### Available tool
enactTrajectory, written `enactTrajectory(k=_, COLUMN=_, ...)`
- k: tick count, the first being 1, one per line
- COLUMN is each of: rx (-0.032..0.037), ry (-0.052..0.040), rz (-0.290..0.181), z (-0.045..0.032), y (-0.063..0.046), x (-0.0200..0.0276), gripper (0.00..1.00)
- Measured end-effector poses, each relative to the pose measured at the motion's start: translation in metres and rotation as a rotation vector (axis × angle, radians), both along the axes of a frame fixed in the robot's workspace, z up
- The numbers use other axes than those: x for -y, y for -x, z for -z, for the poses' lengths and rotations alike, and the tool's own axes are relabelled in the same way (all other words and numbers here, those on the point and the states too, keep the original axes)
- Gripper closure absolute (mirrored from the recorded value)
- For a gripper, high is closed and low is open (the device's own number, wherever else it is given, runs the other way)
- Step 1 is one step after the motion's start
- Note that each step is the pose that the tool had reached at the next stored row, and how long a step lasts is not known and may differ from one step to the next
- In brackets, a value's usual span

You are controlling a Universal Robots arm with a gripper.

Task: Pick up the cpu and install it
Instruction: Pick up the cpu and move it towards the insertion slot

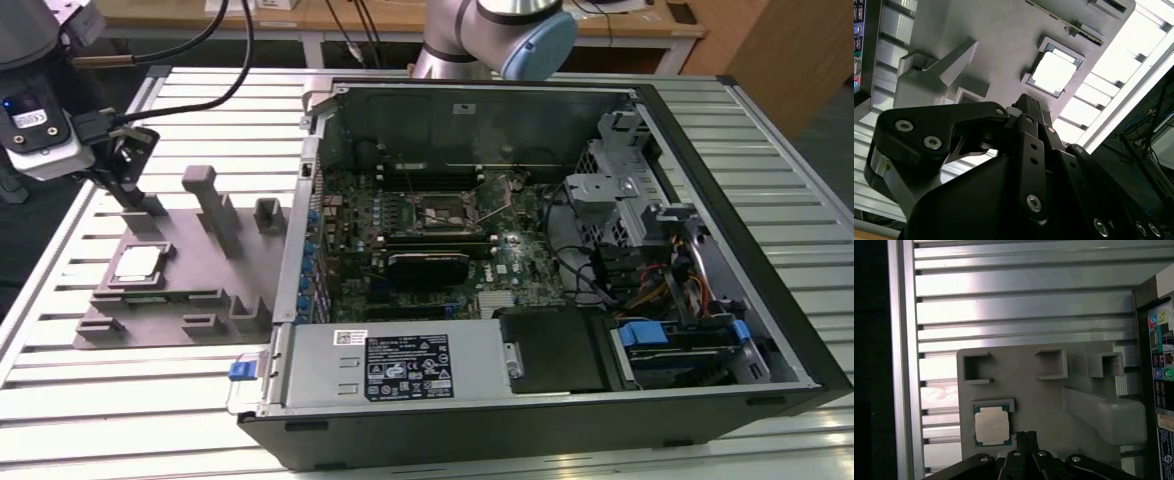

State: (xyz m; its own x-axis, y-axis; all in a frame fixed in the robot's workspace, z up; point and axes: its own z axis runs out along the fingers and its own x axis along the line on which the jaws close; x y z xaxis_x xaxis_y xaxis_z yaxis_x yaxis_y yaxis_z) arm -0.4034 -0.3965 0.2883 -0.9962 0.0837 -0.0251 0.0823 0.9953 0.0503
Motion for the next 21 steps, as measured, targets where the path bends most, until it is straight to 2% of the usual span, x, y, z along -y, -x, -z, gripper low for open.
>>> enactTrajectory(k=21, rx=0.0, ry=0.0, rz=0.0, z=0.0148, y=0.003, x=0.0, gripper=0.89)
